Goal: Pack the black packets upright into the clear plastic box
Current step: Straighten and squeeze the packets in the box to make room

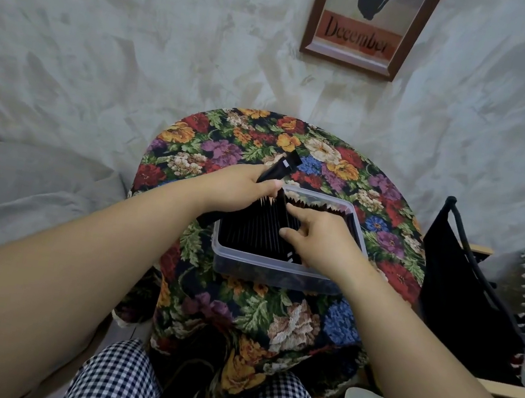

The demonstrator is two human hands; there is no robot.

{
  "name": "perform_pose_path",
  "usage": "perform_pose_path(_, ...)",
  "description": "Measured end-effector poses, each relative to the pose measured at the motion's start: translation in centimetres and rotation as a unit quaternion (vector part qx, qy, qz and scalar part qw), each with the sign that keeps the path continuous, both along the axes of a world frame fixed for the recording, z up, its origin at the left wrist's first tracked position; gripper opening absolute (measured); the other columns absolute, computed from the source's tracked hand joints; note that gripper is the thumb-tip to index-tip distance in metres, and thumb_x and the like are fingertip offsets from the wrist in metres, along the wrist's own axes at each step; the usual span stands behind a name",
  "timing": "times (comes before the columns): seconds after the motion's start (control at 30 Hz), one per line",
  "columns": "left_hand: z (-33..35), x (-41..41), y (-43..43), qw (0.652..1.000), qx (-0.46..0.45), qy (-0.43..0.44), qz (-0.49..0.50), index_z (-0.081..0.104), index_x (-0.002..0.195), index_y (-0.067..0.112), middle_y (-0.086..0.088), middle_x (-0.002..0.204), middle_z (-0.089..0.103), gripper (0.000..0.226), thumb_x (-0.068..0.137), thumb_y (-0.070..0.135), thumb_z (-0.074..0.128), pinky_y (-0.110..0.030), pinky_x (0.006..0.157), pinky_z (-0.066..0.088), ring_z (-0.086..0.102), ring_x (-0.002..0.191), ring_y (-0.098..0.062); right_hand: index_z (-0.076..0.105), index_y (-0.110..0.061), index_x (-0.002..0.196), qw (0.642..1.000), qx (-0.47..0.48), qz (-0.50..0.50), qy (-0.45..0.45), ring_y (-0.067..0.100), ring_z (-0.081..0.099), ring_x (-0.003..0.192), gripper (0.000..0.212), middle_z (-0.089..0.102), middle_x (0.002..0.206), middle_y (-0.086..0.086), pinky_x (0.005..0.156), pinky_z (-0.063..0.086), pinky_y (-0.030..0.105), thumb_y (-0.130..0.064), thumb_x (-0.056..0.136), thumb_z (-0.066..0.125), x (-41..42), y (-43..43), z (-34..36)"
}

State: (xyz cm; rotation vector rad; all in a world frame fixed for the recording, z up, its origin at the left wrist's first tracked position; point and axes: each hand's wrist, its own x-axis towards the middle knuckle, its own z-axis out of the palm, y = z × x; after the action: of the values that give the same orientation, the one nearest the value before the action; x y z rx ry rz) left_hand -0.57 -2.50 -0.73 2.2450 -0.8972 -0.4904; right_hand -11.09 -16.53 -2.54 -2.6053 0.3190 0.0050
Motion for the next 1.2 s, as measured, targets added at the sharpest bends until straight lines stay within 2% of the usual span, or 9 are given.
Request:
perform_pose_path(0.07, 0.0, 0.0, 0.1, 1.000, -0.001, 0.003, -0.004, 0.054, 0.103, 0.022, 0.007, 0.084, 0.055, 0.031, 0.100, 0.045, 0.034, -0.021, 0.059, 0.034, 0.050, 0.072, -0.004, 0.041, -0.024, 0.144, 1.000, 0.007, -0.002, 0.000, 0.009, 0.059, 0.066, 0.049, 0.066, 0.082, -0.002, 0.056, 0.039, 0.015, -0.028, 0.096, 0.054, 0.0, -0.1, -0.1)
perform_pose_path(0.2, -0.3, 0.1, 0.3, 1.000, -0.002, 0.003, -0.001, 0.053, 0.106, 0.023, 0.011, 0.087, 0.055, 0.030, 0.099, 0.045, 0.034, -0.020, 0.062, 0.036, 0.050, 0.076, -0.002, 0.042, -0.025, 0.143, 1.000, -0.004, 0.004, 0.000, 0.006, 0.054, 0.063, 0.053, 0.059, 0.072, -0.006, 0.058, 0.040, 0.017, -0.030, 0.093, 0.059, -0.2, 0.1, -0.1)
perform_pose_path(0.37, -0.3, 0.2, 0.5, 1.000, -0.004, 0.003, 0.000, 0.056, 0.111, 0.021, 0.002, 0.103, 0.060, 0.035, 0.099, 0.046, 0.034, -0.018, 0.069, 0.038, 0.053, 0.082, -0.007, 0.042, -0.033, 0.142, 0.995, -0.096, 0.001, -0.003, 0.010, 0.054, 0.076, 0.056, 0.067, 0.104, 0.004, 0.071, 0.048, 0.029, -0.040, 0.090, 0.061, -0.1, 0.2, 0.1)
perform_pose_path(0.47, -0.4, 0.2, 0.5, 1.000, 0.002, -0.001, 0.003, 0.057, 0.113, 0.020, -0.001, 0.110, 0.061, 0.036, 0.100, 0.045, 0.034, -0.017, 0.069, 0.037, 0.055, 0.091, -0.015, 0.038, -0.035, 0.143, 0.980, -0.195, 0.032, 0.002, 0.019, 0.053, 0.105, 0.052, 0.054, 0.122, 0.001, 0.078, 0.045, 0.030, -0.044, 0.094, 0.051, -0.4, 0.2, 0.2)
perform_pose_path(0.57, -0.3, 0.2, 0.5, 1.000, 0.003, -0.004, 0.003, 0.057, 0.112, 0.020, -0.001, 0.109, 0.061, 0.036, 0.100, 0.044, 0.034, -0.016, 0.066, 0.036, 0.053, 0.086, -0.010, 0.042, -0.029, 0.143, 0.958, -0.268, 0.097, -0.020, 0.024, 0.028, 0.135, 0.045, 0.029, 0.152, -0.004, 0.110, 0.028, 0.035, -0.040, 0.099, 0.041, -0.5, -0.1, -0.2)
perform_pose_path(0.63, -0.3, 0.2, 0.5, 1.000, 0.003, -0.006, 0.002, 0.056, 0.110, 0.021, 0.003, 0.104, 0.059, 0.034, 0.100, 0.044, 0.034, -0.015, 0.063, 0.035, 0.048, 0.078, -0.001, 0.033, -0.021, 0.147, 0.955, -0.257, 0.144, 0.014, 0.021, 0.008, 0.147, 0.047, 0.014, 0.159, -0.006, 0.118, 0.008, 0.036, -0.034, 0.102, 0.033, -0.5, -0.3, -0.5)
perform_pose_path(0.77, -0.3, 0.2, 0.5, 1.000, -0.005, -0.006, 0.001, 0.057, 0.111, 0.020, 0.007, 0.101, 0.057, 0.035, 0.100, 0.043, 0.034, -0.014, 0.062, 0.033, 0.045, 0.077, 0.006, 0.010, -0.016, 0.153, 0.968, -0.172, 0.171, 0.072, 0.013, -0.011, 0.146, 0.054, -0.004, 0.160, -0.006, 0.117, -0.008, 0.035, -0.036, 0.103, 0.023, -1.1, -0.7, -1.1)
perform_pose_path(0.97, -0.3, 0.2, 0.5, 1.000, -0.005, 0.003, 0.000, 0.055, 0.108, 0.024, 0.015, 0.090, 0.053, 0.030, 0.100, 0.044, 0.034, -0.015, 0.062, 0.033, 0.045, 0.077, 0.006, -0.010, -0.019, 0.150, 0.957, -0.202, 0.192, 0.083, 0.007, -0.028, 0.139, 0.088, -0.030, 0.147, -0.009, 0.115, -0.018, 0.031, -0.068, 0.077, -0.004, -2.3, -0.7, -1.3)
perform_pose_path(1.2, -0.2, 0.1, 0.9, 0.999, -0.037, 0.039, 0.010, 0.055, 0.115, 0.024, 0.009, 0.120, 0.061, 0.032, 0.099, 0.044, 0.036, -0.028, 0.087, 0.039, 0.054, 0.109, -0.011, -0.007, -0.016, 0.151, 0.953, -0.219, 0.181, 0.107, 0.006, -0.019, 0.143, 0.097, -0.020, 0.156, -0.005, 0.118, -0.012, 0.033, -0.071, 0.071, -0.006, -2.1, -0.4, -0.9)
